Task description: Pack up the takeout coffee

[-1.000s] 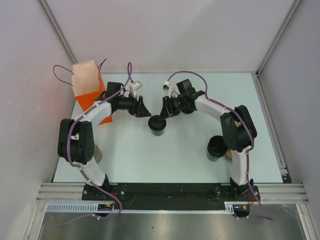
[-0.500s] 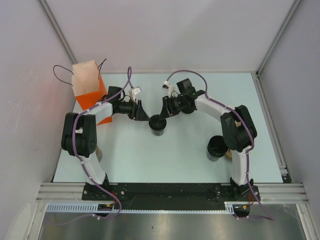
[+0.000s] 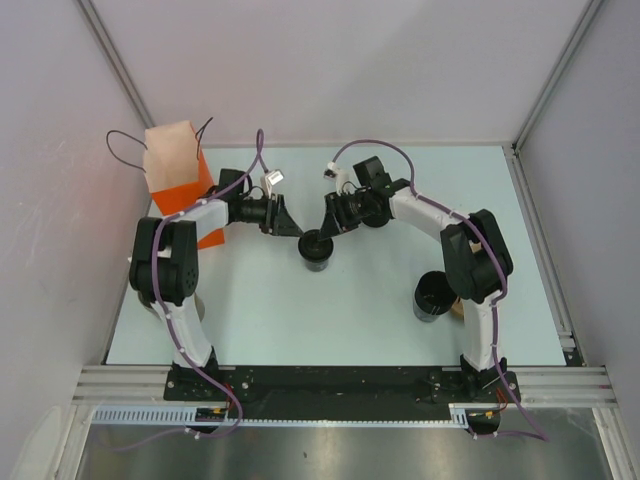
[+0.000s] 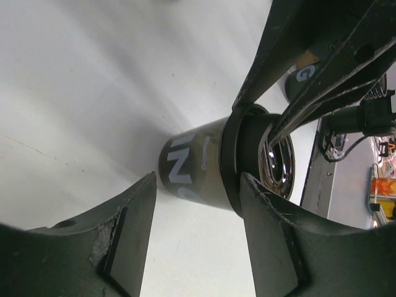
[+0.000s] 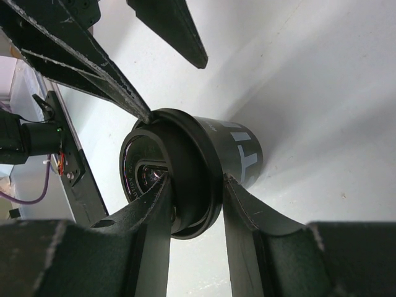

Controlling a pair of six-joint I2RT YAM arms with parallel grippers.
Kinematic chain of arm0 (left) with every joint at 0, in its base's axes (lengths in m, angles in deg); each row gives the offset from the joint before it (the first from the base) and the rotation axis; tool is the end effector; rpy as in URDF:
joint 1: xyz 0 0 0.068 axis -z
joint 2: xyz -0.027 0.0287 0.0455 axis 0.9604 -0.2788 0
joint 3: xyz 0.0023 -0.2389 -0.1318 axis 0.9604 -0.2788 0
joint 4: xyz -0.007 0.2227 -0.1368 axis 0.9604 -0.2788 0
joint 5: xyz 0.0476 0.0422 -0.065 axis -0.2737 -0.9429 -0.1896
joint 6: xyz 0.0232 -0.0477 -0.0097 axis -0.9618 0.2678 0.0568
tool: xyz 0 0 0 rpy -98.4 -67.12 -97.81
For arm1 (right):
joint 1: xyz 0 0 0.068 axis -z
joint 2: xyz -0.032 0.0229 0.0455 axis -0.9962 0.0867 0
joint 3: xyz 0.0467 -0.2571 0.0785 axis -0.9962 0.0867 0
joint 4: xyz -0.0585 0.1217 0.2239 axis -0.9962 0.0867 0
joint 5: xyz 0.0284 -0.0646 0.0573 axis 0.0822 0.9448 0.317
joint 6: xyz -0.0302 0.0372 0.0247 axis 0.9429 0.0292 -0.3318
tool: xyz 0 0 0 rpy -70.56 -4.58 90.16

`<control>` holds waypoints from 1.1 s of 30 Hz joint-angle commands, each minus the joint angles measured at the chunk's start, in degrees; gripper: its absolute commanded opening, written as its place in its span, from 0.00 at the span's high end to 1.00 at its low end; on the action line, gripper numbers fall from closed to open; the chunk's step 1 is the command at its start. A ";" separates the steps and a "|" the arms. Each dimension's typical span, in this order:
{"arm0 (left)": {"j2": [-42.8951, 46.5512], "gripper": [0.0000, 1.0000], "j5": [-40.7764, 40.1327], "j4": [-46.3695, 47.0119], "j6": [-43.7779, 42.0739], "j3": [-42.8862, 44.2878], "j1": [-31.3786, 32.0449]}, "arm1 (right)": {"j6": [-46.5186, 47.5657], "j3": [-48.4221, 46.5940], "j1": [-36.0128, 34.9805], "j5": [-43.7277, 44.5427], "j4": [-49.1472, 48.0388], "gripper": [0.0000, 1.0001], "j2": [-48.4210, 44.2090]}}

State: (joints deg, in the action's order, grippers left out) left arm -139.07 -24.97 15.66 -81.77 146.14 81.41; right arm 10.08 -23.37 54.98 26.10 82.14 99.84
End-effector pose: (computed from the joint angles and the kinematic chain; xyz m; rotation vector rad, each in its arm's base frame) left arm 0.3766 -0.0819 0.1776 0.6246 2.2097 -1.3738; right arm 0.3768 0.2461 0.2113 -0.8804 2.3065 1.1932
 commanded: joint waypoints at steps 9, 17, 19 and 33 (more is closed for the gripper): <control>-2.15 0.41 3.15 4.58 2.26 3.63 1.19 | 4.62 0.46 -0.46 3.16 5.38 0.68 4.94; -4.17 0.43 1.93 -2.00 -2.75 5.56 2.60 | 4.54 -0.07 -0.46 3.51 5.91 0.69 5.20; -5.13 0.46 0.78 -4.45 -4.33 6.61 2.86 | 4.53 -0.33 -0.46 3.78 6.34 0.69 5.38; -8.92 0.62 -17.31 -17.74 -13.82 7.07 5.85 | 7.43 0.55 -1.07 6.50 7.76 0.69 6.87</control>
State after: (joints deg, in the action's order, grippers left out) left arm -143.35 -27.35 4.77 -88.70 156.05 84.51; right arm 11.85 -25.21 55.22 24.12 83.41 101.63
